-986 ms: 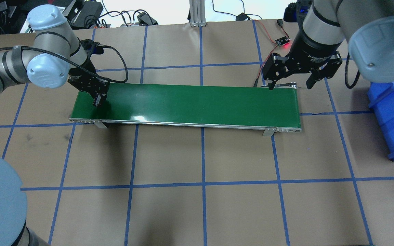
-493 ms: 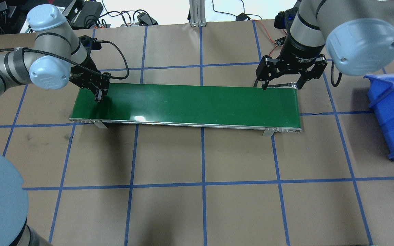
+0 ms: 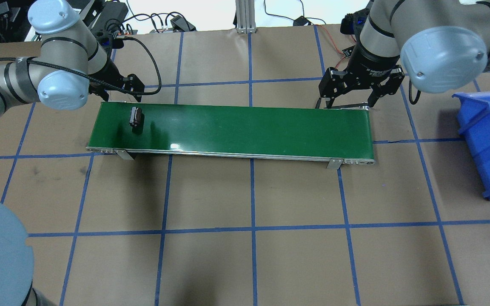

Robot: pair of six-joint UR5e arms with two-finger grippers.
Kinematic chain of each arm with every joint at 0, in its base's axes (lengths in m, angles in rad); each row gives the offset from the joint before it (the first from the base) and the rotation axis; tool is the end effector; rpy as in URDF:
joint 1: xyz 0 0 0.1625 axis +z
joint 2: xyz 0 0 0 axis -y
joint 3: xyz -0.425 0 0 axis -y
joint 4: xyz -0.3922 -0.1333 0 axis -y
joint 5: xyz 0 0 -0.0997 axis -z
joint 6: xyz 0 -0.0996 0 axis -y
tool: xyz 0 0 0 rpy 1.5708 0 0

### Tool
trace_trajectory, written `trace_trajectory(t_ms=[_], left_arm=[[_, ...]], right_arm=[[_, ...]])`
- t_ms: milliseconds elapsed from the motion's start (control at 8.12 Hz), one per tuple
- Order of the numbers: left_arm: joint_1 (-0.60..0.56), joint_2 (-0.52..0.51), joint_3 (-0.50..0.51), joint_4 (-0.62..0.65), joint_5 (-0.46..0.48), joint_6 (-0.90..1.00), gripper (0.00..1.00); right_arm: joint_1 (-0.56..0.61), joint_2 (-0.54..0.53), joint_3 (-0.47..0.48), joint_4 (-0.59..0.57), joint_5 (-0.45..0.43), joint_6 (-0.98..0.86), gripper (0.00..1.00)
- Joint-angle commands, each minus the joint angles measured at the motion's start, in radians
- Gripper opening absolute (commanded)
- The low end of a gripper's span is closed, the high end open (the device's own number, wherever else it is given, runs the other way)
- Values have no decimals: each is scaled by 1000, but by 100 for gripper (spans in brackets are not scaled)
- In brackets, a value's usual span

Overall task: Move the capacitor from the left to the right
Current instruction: 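Lower the capacitor onto the green belt and open the left gripper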

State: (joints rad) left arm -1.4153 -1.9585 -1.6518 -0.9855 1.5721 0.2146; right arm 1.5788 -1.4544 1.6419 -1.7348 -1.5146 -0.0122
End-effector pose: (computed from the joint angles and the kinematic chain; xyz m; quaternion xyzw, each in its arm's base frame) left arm -0.0354 -0.6343 0.2915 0.0295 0.9979 -0.0571 0.0114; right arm 0.1431 -0.5309 0.4098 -0.0098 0.9995 0.0117 0.0281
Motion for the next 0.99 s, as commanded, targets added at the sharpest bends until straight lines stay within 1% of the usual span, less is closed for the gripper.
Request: trace_trajectory(t_ms=[0, 123, 246, 493, 616, 739, 862], left_arm=[[-48, 146, 3, -202, 8, -66, 100], [-53, 203, 9, -302, 8, -105, 100], [-65, 251, 38, -406, 11, -124, 100], [-125, 340, 154, -659, 11, -191, 100], [-148, 389, 186, -733, 9, -230, 100], [-157, 436, 187, -743, 8, -218, 100], [-159, 450, 185, -742, 8, -218, 100]], right_arm=[[-9, 11, 10, -12, -1, -3, 100], [-10, 20, 10, -23, -9, -3, 100], [-10, 29, 10, -34, -10, -6, 100], [-11, 51, 13, -49, -9, -8, 100], [-11, 57, 38, -67, -7, -23, 100], [-16, 57, 67, -124, -9, -25, 100], [-23, 58, 84, -143, 2, -34, 100]])
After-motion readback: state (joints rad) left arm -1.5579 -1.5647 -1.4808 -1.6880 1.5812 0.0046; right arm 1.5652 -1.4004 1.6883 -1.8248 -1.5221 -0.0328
